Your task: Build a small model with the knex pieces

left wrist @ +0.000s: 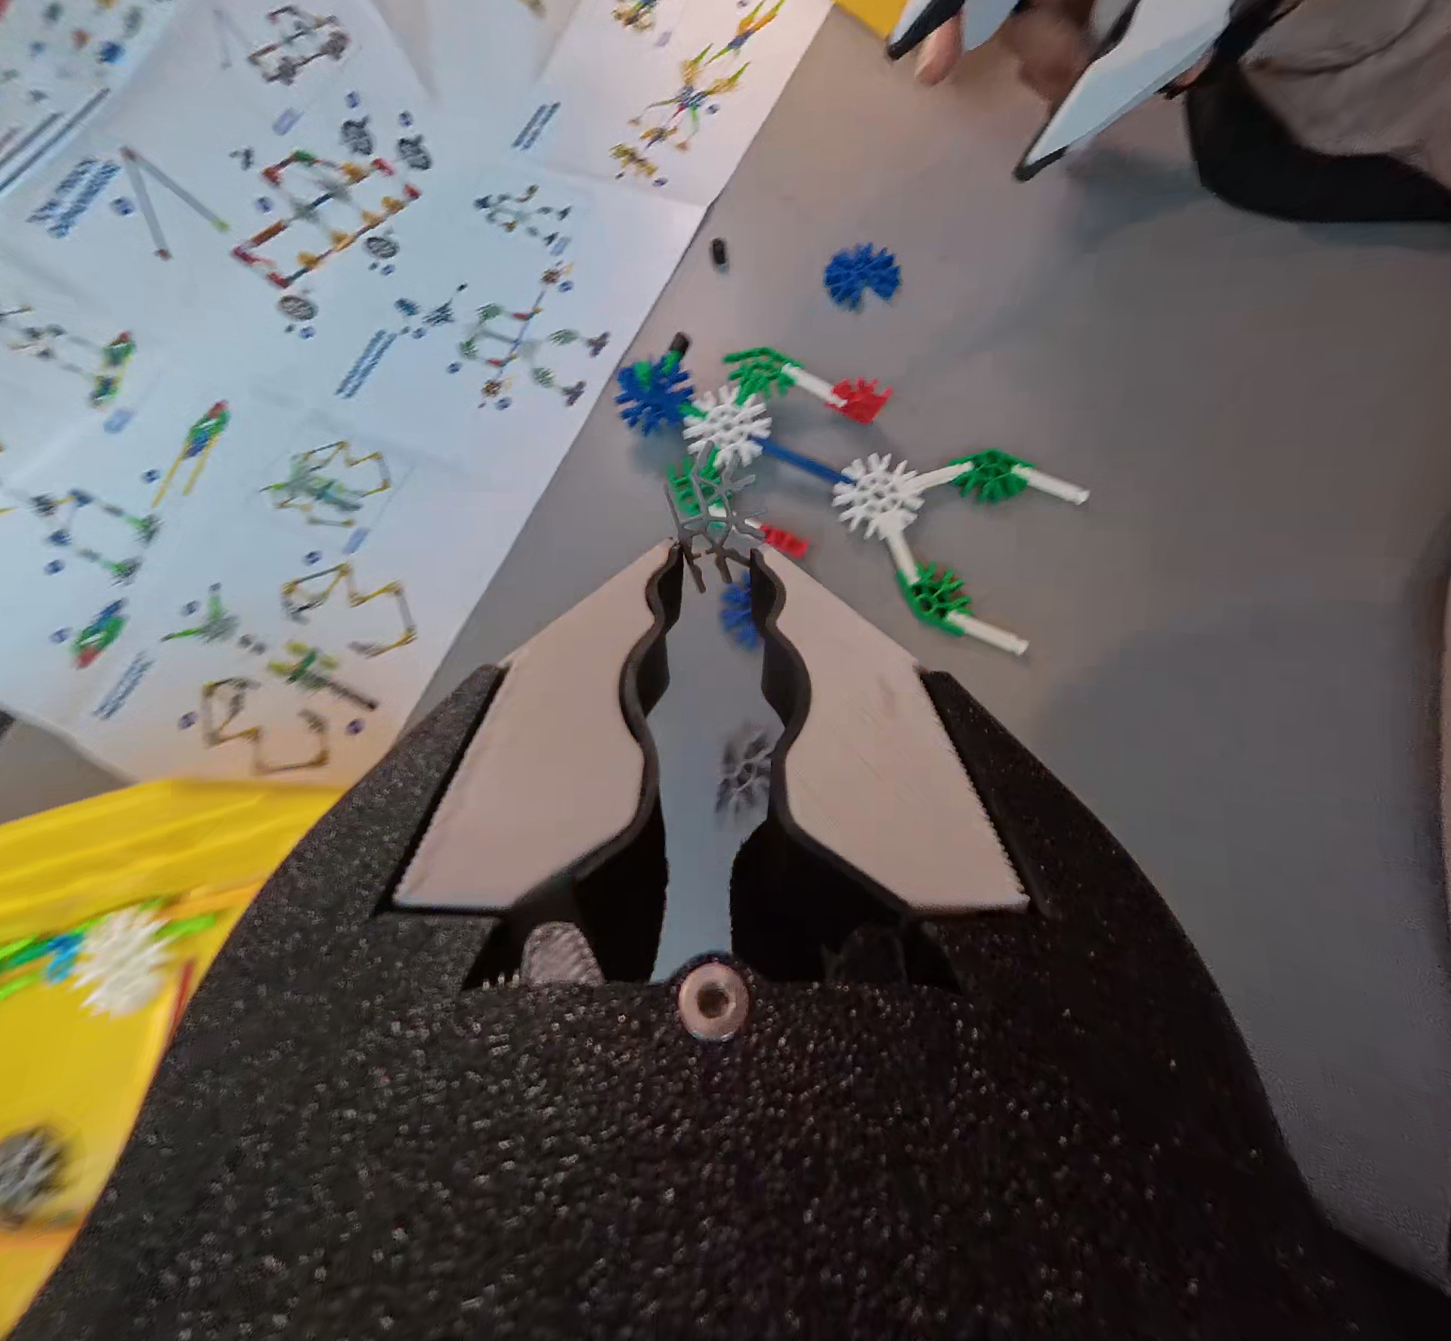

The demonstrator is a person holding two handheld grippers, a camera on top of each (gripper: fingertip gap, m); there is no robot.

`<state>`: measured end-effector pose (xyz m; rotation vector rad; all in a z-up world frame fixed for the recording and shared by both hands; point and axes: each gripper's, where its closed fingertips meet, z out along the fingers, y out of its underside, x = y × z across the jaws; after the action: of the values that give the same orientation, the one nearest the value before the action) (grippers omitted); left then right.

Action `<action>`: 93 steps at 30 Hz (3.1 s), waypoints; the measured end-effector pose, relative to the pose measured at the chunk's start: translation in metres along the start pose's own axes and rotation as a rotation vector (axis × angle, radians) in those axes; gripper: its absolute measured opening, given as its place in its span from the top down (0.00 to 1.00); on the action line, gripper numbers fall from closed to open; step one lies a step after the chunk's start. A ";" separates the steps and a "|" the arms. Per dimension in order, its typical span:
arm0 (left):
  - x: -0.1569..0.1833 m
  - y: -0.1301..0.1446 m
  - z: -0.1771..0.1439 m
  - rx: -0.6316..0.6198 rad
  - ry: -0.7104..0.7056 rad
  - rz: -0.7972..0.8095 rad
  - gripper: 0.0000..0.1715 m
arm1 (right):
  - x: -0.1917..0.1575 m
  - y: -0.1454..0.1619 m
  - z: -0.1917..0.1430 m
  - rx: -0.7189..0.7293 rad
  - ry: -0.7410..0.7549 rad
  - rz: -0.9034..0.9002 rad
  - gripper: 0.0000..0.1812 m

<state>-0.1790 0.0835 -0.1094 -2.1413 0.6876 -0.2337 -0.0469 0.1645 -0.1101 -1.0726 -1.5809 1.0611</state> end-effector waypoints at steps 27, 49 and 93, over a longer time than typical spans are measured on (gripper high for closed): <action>0.086 -0.003 0.082 0.218 0.220 -0.060 0.87 | -0.053 0.067 0.016 -0.374 -0.213 -0.161 0.84; 0.046 0.007 0.077 0.223 0.090 -0.097 0.85 | -0.049 0.093 0.013 -0.489 -0.215 -0.162 0.83; 0.036 0.019 0.082 0.187 0.081 -0.109 0.76 | 0.029 0.113 -0.004 -0.582 0.141 0.151 0.92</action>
<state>-0.1243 0.1105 -0.1780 -2.0000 0.5717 -0.4296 -0.0299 0.2213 -0.2110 -1.6366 -1.7584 0.6045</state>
